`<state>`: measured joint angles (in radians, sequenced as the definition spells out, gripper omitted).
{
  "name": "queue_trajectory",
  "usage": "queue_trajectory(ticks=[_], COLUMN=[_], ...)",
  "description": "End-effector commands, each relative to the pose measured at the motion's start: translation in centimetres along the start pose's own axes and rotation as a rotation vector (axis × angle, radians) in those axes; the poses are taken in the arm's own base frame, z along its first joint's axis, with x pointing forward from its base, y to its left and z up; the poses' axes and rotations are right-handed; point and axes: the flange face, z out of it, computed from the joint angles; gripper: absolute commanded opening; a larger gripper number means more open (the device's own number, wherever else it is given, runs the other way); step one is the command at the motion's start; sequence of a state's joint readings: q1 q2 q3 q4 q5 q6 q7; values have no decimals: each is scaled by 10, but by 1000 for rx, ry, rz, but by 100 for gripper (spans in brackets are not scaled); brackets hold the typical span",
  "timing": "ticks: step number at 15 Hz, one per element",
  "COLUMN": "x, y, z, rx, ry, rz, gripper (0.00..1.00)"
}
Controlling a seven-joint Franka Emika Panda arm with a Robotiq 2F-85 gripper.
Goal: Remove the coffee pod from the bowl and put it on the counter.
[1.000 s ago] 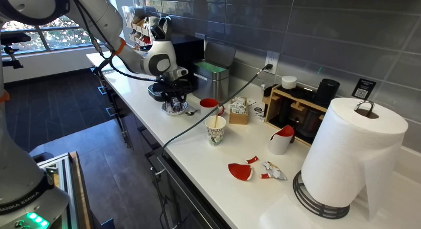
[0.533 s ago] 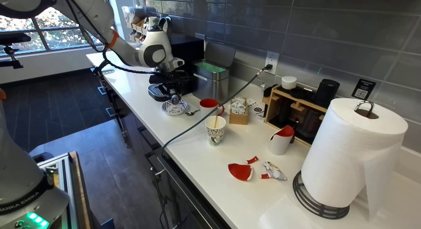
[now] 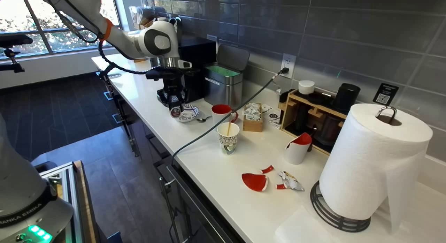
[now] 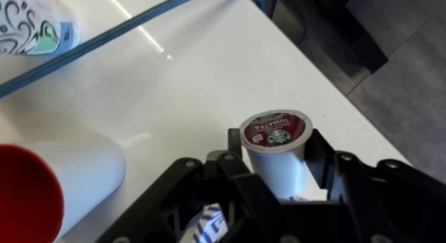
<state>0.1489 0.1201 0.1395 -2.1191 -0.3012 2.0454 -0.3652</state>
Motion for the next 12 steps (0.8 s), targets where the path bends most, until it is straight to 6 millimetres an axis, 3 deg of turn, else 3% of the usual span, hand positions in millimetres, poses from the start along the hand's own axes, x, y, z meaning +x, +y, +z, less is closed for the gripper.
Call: queue_trajectory(ticks=[1,6,12], x=[1,7,22], y=[-6,-1,8], z=[29,72,84], rx=[61,103,77], ry=[-178,-400,-565], rz=[-33,-21,7], gripper=[23,23,23])
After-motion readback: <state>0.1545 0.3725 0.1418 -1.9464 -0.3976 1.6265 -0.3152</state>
